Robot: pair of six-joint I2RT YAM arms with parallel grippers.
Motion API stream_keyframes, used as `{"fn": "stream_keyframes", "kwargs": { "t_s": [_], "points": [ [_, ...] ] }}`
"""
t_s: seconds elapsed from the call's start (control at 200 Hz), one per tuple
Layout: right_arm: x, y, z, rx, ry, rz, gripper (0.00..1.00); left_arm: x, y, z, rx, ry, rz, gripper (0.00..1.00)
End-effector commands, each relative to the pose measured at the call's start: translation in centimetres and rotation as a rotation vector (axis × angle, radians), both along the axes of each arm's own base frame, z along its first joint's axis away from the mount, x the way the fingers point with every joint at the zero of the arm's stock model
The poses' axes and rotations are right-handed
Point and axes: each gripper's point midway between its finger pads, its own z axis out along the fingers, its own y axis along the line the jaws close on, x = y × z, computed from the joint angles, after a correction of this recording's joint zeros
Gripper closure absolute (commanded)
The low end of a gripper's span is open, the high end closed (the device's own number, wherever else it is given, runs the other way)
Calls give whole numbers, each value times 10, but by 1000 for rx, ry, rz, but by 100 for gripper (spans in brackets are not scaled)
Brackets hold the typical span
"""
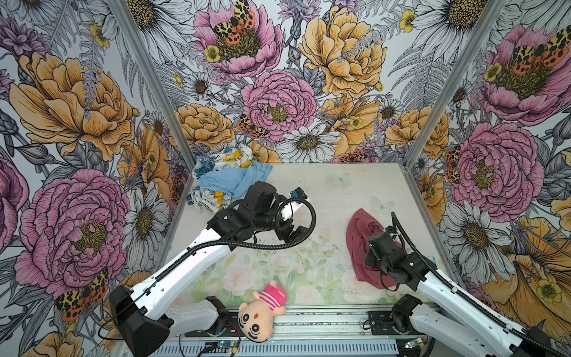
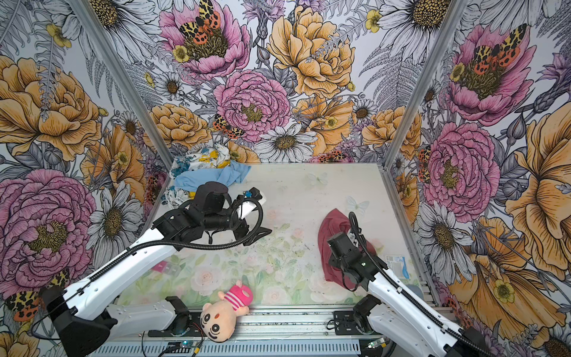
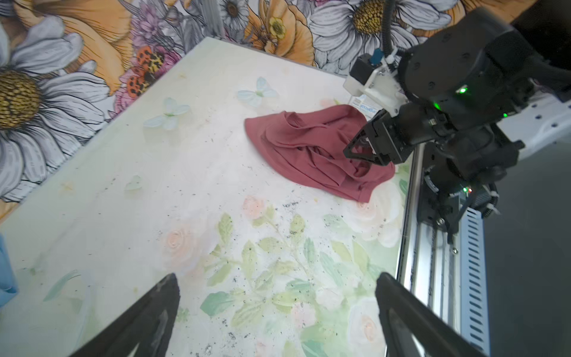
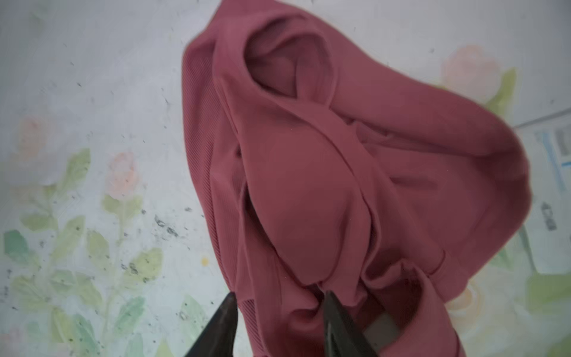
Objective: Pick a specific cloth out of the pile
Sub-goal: 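Grasp the pink shirt with the right gripper while the left arm withdraws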
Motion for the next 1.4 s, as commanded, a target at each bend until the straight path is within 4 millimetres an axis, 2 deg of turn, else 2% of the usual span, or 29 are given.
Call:
{"fn": "stream_keyframes", "kwargs": {
  "t_s": [0.0,0.1,0.205,0.27,0.34,0.445,0.565,0.716,0.981,1.121,1.196,1.396],
  "points": [
    [-21,8,2,81,50,-56,53,-13,-12,-15,-19,18,-144,1],
    [-30,6,1,61,59,-55,49,-7,-14,-23,-17,30,-134,1],
    [-34,5,-9,35,96,-71,47,-5,-14,-27,-22,42,-122,1],
    [-36,2,-15,7,121,-87,45,-8,-14,-28,-26,47,-131,1],
    [-34,-2,-18,-18,117,-107,37,-14,-15,-25,-42,50,-152,1],
    [-32,-8,-19,-54,105,-121,34,-20,-17,-20,-65,59,-181,1],
    [-34,-8,-25,-63,122,-122,34,-22,-21,-19,-77,77,-204,1],
    [-33,-8,-26,-63,125,-109,40,-21,-23,-19,-79,89,-202,1],
    [-30,-1,-29,-97,189,-57,41,-17,-18,-19,-66,61,-176,1],
    [-28,2,-32,-116,231,-29,47,-16,-19,-19,-67,68,-174,1],
    [-27,4,-33,-127,251,-10,53,-15,-19,-19,-67,68,-173,1],
    [-19,8,-33,-134,257,17,82,-14,-18,-20,-59,62,-162,1]
  ]
}}
